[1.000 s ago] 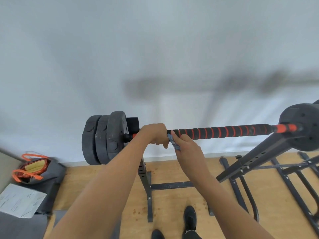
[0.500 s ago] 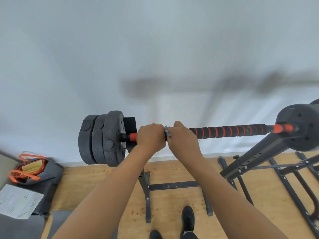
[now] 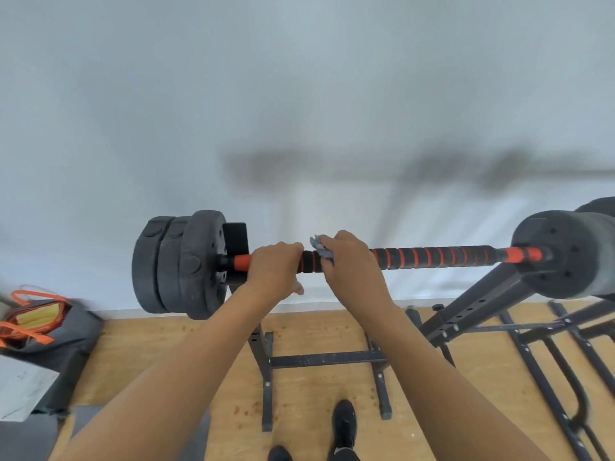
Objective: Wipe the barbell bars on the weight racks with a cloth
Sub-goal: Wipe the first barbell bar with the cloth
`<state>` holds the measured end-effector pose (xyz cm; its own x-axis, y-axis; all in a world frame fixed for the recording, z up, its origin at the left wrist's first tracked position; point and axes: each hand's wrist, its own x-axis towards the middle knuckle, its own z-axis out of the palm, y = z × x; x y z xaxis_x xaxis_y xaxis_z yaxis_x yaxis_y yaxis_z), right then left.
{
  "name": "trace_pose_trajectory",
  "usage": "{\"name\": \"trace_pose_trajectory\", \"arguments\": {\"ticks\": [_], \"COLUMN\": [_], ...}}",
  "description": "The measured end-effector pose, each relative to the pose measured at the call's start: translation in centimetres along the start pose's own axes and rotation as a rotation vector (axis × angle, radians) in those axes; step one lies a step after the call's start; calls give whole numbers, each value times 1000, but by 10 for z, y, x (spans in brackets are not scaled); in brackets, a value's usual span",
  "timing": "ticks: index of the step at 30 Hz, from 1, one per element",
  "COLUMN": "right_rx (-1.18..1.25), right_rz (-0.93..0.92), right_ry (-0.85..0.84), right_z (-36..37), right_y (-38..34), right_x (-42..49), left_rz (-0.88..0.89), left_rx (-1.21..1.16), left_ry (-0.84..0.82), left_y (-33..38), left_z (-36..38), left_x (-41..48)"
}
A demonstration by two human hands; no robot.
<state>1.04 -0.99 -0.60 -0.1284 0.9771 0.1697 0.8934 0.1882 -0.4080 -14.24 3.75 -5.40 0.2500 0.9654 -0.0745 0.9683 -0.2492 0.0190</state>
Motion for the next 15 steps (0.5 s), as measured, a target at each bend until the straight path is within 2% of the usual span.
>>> {"name": "trace_pose_trajectory", "arguments": {"ticks": [3,6,8,11,15], "right_rx": [-74,-152,-172,-226,-156], "right_rz": [49,49,24,6,-23], "right_ry": [-75,-129,-158,-152,-129], "right_z": [11,24,22,23,34], "right_y": [-6,-12,-12,-10,1], "right_x": [16,2,-5,-7,-31], "left_rz": [-32,-85,-74,-46,-21], "left_rx": [76,109,82,13,-63], "left_ry": [138,128,28,-209,-444], "left_y": [7,13,11,6,0], "left_z": [7,3,-3,-15,-24], "left_x": [-2,4,7,17,32]}}
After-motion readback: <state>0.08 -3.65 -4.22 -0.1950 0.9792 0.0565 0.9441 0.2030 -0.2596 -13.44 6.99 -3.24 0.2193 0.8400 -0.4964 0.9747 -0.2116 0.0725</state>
